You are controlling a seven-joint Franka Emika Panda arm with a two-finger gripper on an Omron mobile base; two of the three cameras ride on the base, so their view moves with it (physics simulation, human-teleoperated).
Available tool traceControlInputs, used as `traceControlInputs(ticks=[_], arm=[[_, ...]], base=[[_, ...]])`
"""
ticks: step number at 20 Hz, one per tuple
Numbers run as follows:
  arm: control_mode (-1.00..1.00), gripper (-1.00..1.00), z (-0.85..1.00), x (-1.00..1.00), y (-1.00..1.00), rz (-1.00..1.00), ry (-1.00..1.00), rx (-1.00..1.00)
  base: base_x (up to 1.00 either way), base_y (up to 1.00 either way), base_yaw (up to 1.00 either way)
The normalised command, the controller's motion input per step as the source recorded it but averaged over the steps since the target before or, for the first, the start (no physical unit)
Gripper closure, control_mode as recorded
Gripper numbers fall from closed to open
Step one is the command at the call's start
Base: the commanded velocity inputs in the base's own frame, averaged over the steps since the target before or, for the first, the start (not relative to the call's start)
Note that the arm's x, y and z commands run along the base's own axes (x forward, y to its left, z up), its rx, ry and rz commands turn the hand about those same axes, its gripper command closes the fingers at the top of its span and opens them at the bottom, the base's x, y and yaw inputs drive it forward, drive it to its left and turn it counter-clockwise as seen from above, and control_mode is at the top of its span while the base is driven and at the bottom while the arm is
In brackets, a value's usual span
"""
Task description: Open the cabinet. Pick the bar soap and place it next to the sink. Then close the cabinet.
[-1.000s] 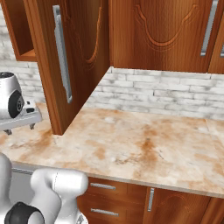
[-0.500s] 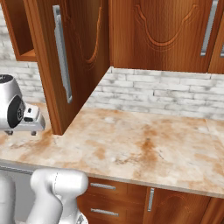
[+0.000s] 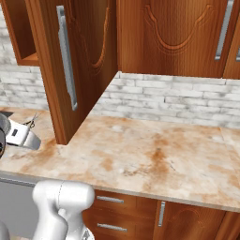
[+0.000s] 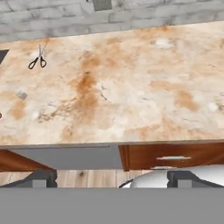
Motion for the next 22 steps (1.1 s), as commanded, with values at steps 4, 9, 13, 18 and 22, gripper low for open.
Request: traceControlInputs(ticks=[4,9,13,18,22], arm=[[-1.0,-1.0,0.77,-0.47,-0.32,0.0,-0.05,0.0],[-1.0,-1.0,0.75,-0.62,-0.29,0.04,0.0,0.0],[-1.0,-1.0,0.64,-0.68,-0.17,0.03,0.0,0.0],[-1.0,-1.0,0.43,-0.51,-0.08,0.0,-0.04,0.0],[-1.0,-1.0,0.07,0.01,-0.24,0.01,-0.33,0.0]], base=[[0.0,0.0,0.0],[0.0,0.0,0.0],[0.0,0.0,0.0],[0.0,0.0,0.0],[0.0,0.0,0.0]])
